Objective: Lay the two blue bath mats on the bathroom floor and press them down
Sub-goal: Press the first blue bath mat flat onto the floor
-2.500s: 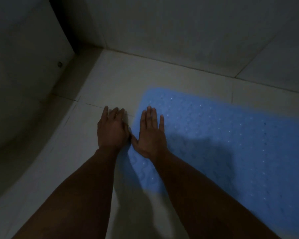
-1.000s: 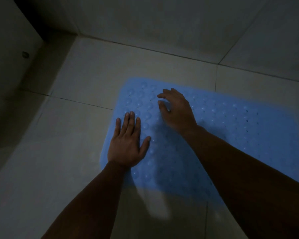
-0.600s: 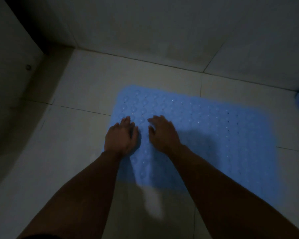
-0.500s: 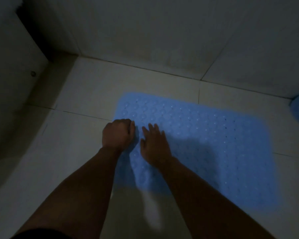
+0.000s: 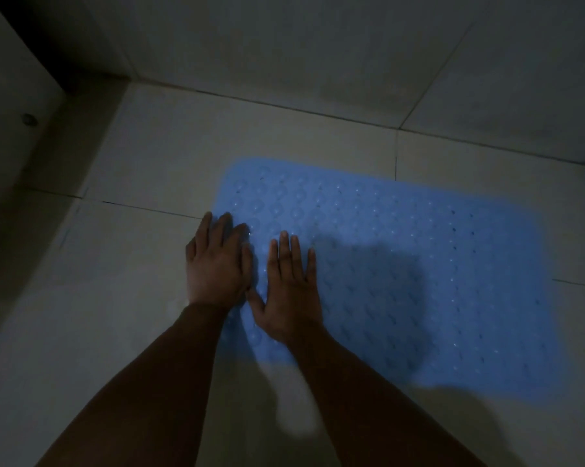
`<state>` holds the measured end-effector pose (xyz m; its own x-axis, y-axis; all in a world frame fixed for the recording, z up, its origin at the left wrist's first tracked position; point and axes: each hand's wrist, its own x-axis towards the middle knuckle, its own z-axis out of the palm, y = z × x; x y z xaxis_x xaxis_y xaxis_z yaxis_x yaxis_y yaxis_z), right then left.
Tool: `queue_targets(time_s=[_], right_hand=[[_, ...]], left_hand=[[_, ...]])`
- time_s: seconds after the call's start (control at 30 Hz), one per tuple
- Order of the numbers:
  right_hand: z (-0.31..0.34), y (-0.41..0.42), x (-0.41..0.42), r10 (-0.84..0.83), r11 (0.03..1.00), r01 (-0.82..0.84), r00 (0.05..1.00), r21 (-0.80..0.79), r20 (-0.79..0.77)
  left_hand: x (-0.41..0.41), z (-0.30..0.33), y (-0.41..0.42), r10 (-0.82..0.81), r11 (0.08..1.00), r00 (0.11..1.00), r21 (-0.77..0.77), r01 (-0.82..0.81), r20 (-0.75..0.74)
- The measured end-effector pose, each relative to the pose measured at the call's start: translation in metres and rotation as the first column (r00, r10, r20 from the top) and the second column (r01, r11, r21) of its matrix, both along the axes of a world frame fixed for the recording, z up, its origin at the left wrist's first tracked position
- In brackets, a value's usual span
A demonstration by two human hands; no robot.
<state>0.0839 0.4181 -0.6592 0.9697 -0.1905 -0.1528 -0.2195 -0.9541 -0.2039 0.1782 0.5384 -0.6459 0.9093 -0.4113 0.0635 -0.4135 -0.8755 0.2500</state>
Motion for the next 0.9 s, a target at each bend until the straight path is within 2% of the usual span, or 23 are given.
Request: queue_targets(time_s=[0.27, 0.4, 0.5, 0.57, 0.7, 0.83, 0.9], right_hand=[[0.002, -0.001, 0.003, -0.009, 0.997, 0.011, 1.000, 0.081, -0.026], [0.023, -0.012, 0.014, 0.024, 0.960, 0.031, 0.982, 0.280, -0.188], [0.060, -0.045, 0.044, 0.005, 0.863, 0.130, 0.964, 0.488, -0.266], [0.075, -0.077, 0.057, -0.121, 0.820, 0.210, 0.973, 0.532, -0.197], [0.079, -0.137, 0.047, -0.346, 0.804, 0.302, 0.938, 0.513, -0.011], [0.072, -0.169, 0.026, -0.413, 0.801, 0.317, 0.906, 0.507, 0.086], [0.063, -0.175, 0.012, -0.427, 0.804, 0.303, 0.893, 0.512, 0.142]], left_hand=[[0.008, 0.001, 0.000, 0.025, 0.999, 0.999, -0.034, -0.025, 0.020], [0.009, 0.017, 0.004, 0.110, 0.990, 0.994, -0.095, -0.108, 0.018], [0.003, 0.022, -0.005, 0.109, 0.989, 0.994, -0.101, -0.109, -0.001], [-0.007, 0.020, -0.023, 0.046, 0.995, 0.999, -0.093, -0.046, -0.006], [-0.043, 0.010, -0.077, -0.172, 0.979, 0.985, -0.112, 0.169, -0.025], [-0.077, -0.009, -0.120, -0.380, 0.924, 0.923, -0.072, 0.376, -0.060], [-0.088, -0.021, -0.128, -0.415, 0.910, 0.906, -0.018, 0.415, -0.081]])
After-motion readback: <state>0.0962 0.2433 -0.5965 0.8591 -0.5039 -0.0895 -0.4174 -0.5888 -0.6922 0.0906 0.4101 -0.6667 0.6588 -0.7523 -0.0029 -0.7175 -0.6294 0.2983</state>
